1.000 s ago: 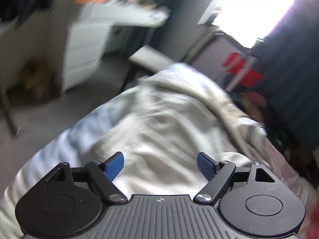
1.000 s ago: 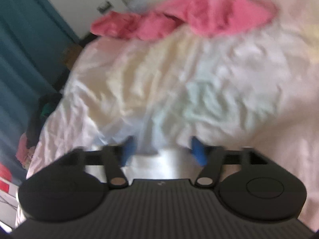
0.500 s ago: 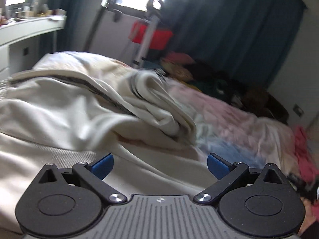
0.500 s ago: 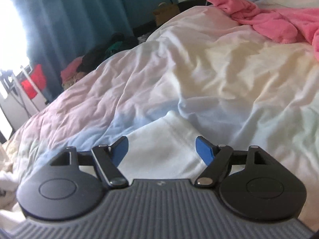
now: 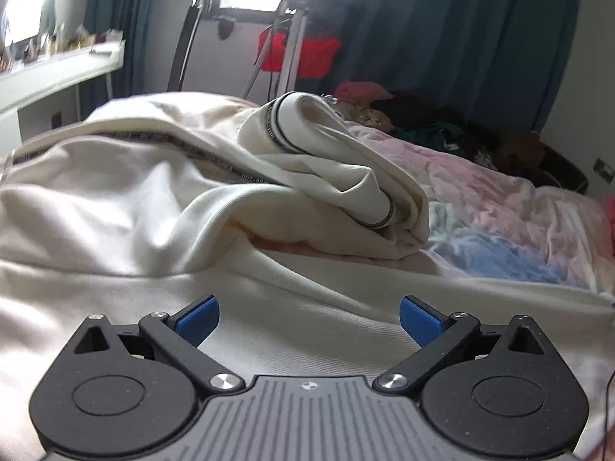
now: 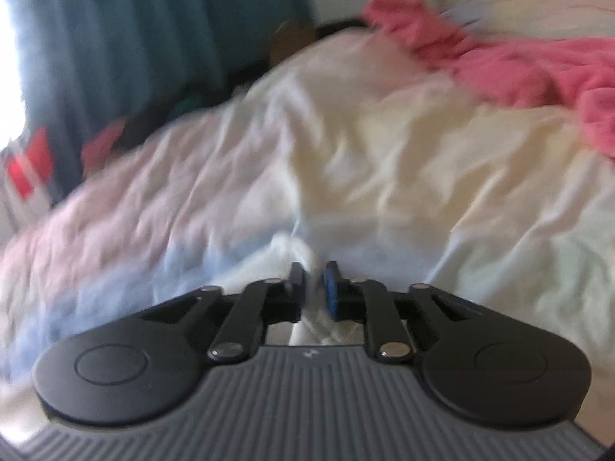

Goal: Fold clothes

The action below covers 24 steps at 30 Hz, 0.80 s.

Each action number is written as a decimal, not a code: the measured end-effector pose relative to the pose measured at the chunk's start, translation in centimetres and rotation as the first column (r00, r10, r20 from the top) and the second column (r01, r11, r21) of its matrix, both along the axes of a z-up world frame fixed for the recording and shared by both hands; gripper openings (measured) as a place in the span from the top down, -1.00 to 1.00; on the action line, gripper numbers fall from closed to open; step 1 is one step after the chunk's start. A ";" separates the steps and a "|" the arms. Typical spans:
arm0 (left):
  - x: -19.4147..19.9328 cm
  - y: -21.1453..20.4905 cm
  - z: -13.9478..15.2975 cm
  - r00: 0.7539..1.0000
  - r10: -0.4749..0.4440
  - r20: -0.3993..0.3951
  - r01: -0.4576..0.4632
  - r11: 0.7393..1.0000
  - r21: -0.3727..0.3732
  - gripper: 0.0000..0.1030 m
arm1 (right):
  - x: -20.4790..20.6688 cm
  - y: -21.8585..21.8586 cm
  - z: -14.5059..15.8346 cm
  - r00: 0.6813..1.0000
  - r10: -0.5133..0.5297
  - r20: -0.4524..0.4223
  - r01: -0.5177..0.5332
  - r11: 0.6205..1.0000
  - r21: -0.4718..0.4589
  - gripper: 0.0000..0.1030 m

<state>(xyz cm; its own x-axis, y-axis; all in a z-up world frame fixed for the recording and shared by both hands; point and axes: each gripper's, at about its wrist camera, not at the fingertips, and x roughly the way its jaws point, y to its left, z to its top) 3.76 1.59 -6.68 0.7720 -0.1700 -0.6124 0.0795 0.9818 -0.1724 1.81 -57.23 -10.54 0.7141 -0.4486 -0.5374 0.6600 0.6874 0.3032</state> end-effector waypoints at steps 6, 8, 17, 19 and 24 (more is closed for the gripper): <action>-0.3 -0.5 -0.2 1.000 -0.029 -0.008 0.029 1.000 0.007 -0.96 | 0.0 -0.1 -1.1 0.999 -0.027 -0.037 0.027 1.000 0.006 0.73; -0.4 -0.6 -0.2 1.000 -0.031 0.000 0.031 0.999 0.014 -0.96 | -0.1 0.1 -1.1 0.999 -0.020 -0.036 0.020 1.000 0.000 0.66; -0.9 -0.8 0.0 0.999 -0.031 0.025 0.031 0.999 0.009 -0.97 | 0.3 5.5 2.0 0.989 0.147 0.016 -0.147 0.989 -0.013 -0.40; -0.5 -0.5 -0.2 1.000 -0.020 -0.002 0.020 1.000 -0.010 -0.97 | 0.5 7.3 2.9 0.977 0.211 0.033 -0.210 0.977 -0.022 -0.39; -0.6 0.0 0.0 1.000 0.008 -0.004 -0.008 1.000 -0.007 -0.97 | 1.3 12.9 5.3 0.920 0.386 0.061 -0.384 0.922 -0.049 -0.39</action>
